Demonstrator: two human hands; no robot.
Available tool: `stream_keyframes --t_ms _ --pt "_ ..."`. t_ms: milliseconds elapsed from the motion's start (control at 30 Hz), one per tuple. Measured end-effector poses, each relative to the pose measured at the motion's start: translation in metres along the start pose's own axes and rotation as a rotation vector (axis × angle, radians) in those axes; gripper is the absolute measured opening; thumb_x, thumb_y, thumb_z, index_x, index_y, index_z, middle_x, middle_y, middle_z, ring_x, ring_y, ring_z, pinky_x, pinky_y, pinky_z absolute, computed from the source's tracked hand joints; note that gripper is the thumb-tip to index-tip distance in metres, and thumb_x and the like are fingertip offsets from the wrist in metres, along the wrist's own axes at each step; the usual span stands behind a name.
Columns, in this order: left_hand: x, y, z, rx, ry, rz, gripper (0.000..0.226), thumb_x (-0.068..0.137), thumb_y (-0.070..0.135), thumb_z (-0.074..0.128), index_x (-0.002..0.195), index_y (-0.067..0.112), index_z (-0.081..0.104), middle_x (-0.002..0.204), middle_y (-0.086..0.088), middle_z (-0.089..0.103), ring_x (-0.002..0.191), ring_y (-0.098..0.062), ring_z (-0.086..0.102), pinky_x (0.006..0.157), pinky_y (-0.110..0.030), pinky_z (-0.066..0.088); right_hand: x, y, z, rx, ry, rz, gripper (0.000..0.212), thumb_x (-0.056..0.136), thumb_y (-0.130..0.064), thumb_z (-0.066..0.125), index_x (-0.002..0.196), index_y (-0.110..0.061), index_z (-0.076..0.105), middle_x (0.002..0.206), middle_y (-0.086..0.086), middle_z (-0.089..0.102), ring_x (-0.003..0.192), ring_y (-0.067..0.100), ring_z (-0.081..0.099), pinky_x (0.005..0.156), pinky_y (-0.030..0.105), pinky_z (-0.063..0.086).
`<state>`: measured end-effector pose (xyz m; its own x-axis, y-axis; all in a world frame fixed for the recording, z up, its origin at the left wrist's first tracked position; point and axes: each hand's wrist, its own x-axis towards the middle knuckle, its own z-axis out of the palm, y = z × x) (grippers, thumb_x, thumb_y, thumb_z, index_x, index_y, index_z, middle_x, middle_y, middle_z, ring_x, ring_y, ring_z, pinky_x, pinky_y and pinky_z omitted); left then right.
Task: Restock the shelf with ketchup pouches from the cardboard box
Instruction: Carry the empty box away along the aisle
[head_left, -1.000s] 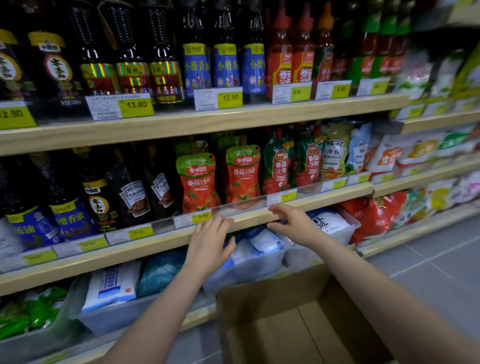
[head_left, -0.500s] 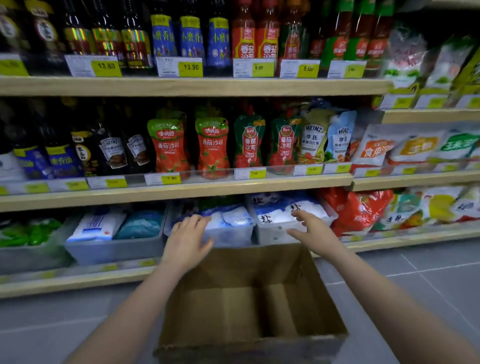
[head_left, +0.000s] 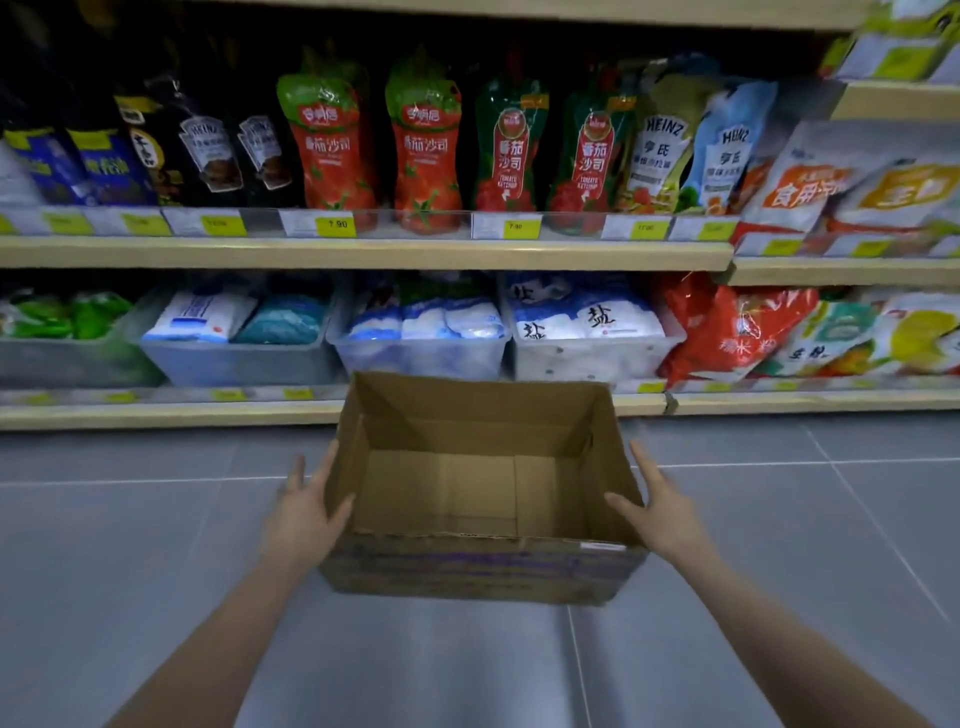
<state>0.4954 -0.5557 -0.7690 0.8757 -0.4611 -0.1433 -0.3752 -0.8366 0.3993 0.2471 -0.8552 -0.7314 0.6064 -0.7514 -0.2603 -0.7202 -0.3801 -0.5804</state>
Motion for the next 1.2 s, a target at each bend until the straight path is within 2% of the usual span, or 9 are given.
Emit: stream_keyframes --t_ms 133,233,333,467,700,767,833,1033,1200 --pt "0.015 0.001 0.005 -0.146 -0.142 -0.023 0.073 0.093 0.01 0.047 0.147 0.029 0.001 0.128 -0.027 0.052 0.111 -0.042 0.055 0.089 -0.038 0.043 0.014 0.015 0.032 -0.049 -0.036 0.016 0.076 0.091 -0.022 0.053 0.145 -0.038 0.001 0.126 0.018 0.056 0.108 0.036 0.058 0.091 0.041 0.047" --pt "0.021 0.013 -0.006 -0.1 -0.175 -0.062 0.074 0.092 0.001 0.036 0.147 0.032 -0.003 0.124 -0.025 0.055 0.109 -0.039 0.056 0.088 -0.038 0.042 0.025 0.018 0.029 -0.075 -0.037 0.01 0.074 0.092 -0.01 0.045 0.144 -0.038 0.001 0.113 0.024 0.062 0.103 0.038 0.06 0.087 0.039 0.045" --pt "0.014 0.028 -0.031 -0.14 -0.194 -0.073 0.068 0.094 0.003 0.032 0.147 0.028 -0.002 0.131 -0.023 0.051 0.116 -0.039 0.051 0.096 -0.04 0.039 0.023 0.004 0.005 -0.084 -0.089 0.024 0.072 0.093 -0.009 0.042 0.138 -0.042 -0.002 0.119 0.025 0.059 0.11 0.04 0.057 0.096 0.041 0.043" --pt "-0.001 0.06 -0.105 -0.187 -0.267 -0.076 0.063 0.096 0.006 0.029 0.148 0.027 -0.001 0.139 -0.021 0.043 0.122 -0.04 0.045 0.104 -0.043 0.034 -0.004 -0.039 -0.053 -0.073 -0.142 0.063 0.068 0.094 -0.011 0.041 0.135 -0.042 -0.004 0.129 0.027 0.052 0.118 0.042 0.051 0.106 0.046 0.035" --pt "-0.05 0.115 -0.281 -0.089 -0.315 -0.09 0.079 0.086 -0.004 0.036 0.147 0.029 -0.001 0.124 -0.025 0.055 0.11 -0.039 0.055 0.094 -0.043 0.043 -0.096 -0.164 -0.214 -0.105 -0.139 0.072 0.065 0.091 -0.013 0.039 0.146 -0.029 0.007 0.119 0.026 0.059 0.11 0.044 0.055 0.093 0.044 0.041" --pt "-0.073 0.129 -0.336 -0.117 -0.312 -0.065 0.081 0.087 -0.003 0.037 0.145 0.033 -0.005 0.115 -0.026 0.06 0.098 -0.04 0.059 0.085 -0.044 0.047 -0.128 -0.198 -0.261 -0.112 -0.129 0.045 0.068 0.087 -0.018 0.039 0.147 -0.025 0.008 0.112 0.028 0.062 0.103 0.045 0.058 0.084 0.043 0.043" --pt "-0.096 0.145 -0.389 -0.098 -0.304 -0.056 0.081 0.088 0.001 0.038 0.145 0.037 -0.006 0.111 -0.025 0.062 0.091 -0.039 0.06 0.076 -0.043 0.047 -0.159 -0.227 -0.302 -0.111 -0.111 0.047 0.071 0.087 -0.006 0.043 0.147 -0.024 0.008 0.107 0.03 0.064 0.097 0.046 0.059 0.078 0.042 0.043" --pt "-0.167 0.171 -0.501 -0.081 -0.267 -0.07 0.087 0.085 -0.003 0.037 0.143 0.04 -0.011 0.086 -0.022 0.064 0.071 -0.034 0.058 0.059 -0.035 0.039 -0.239 -0.294 -0.384 -0.096 -0.055 0.023 0.082 0.081 0.009 0.04 0.146 -0.028 0.01 0.104 0.031 0.064 0.093 0.047 0.059 0.075 0.041 0.044" --pt "-0.227 0.165 -0.54 -0.204 -0.141 -0.051 0.078 0.089 -0.001 0.035 0.146 0.035 -0.004 0.105 -0.027 0.063 0.087 -0.041 0.061 0.067 -0.037 0.044 -0.288 -0.31 -0.413 -0.064 -0.003 -0.095 0.081 0.082 0.005 0.043 0.145 -0.035 0.012 0.103 0.024 0.066 0.091 0.043 0.062 0.065 0.032 0.038"
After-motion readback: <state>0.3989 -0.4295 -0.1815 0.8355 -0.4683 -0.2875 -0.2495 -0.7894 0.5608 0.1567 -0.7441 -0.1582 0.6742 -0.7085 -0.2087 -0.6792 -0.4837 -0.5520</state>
